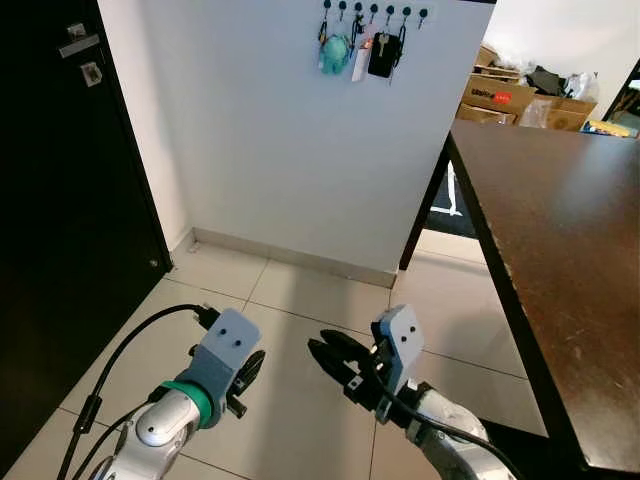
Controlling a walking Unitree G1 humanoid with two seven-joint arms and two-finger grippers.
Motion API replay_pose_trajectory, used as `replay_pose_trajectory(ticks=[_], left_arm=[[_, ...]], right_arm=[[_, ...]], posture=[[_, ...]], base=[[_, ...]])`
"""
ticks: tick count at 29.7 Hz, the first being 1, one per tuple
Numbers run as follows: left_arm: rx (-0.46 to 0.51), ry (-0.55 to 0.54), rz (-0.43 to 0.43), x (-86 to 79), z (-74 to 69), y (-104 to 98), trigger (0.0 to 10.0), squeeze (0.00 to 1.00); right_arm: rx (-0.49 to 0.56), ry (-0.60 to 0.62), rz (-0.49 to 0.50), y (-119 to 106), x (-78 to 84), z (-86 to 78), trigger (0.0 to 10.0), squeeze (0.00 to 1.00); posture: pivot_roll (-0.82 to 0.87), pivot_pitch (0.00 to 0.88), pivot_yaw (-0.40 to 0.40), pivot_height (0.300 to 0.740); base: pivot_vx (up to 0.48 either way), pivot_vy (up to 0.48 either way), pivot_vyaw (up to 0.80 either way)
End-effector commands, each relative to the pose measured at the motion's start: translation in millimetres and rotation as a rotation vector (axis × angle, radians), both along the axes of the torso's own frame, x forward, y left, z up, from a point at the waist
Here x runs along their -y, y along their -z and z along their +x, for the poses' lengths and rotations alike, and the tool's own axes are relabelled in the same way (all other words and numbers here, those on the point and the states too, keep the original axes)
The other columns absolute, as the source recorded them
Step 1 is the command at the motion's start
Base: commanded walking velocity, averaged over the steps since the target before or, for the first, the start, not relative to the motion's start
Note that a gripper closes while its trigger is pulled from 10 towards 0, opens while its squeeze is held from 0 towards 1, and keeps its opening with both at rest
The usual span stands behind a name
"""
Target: Hang keys on a hook
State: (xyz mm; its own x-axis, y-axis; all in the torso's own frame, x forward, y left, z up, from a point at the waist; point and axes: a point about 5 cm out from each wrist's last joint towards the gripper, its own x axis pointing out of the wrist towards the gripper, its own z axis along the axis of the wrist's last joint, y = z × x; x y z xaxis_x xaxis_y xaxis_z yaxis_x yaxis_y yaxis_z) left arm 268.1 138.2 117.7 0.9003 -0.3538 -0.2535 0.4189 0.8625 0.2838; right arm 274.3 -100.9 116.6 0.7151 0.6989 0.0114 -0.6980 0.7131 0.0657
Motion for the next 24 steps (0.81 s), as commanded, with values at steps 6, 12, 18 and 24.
replay_pose_trajectory(ticks=[6, 12, 18, 24], left_arm=[[-0.049, 0.006, -0.005, -3.5, -4.6, 7.5, 10.0, 0.0], [-0.034, 0.009, 0.0, -1.1, -6.4, 4.9, 10.0, 0.0], [-0.04, 0.036, -0.023, 1.7, -8.5, 3.5, 10.0, 0.0], [-0.05, 0.012, 0.007, -1.2, -6.3, 7.8, 10.0, 0.0]], right_arm=[[0.01, 0.047, -0.02, 6.1, -1.8, -3.2, 10.0, 0.0], [0.021, 0.06, 0.004, 3.2, 1.1, -4.9, 10.0, 0.0], [0.069, 0.097, 0.009, -3.0, 2.4, -4.4, 10.0, 0.0], [0.039, 0.106, -0.013, 4.6, 2.6, -0.6, 10.0, 0.0]], posture=[[0.0, 0.01, 0.044, 0.74], [0.01, 0.027, 0.038, 0.74], [0.0, 0.04, 0.042, 0.74], [0.0, 0.022, 0.035, 0.74]], base=[[0.0, 0.0, 0.0], [0.0, 0.0, 0.0], [0.0, 0.0, 0.0], [0.0, 0.0, 0.0]])
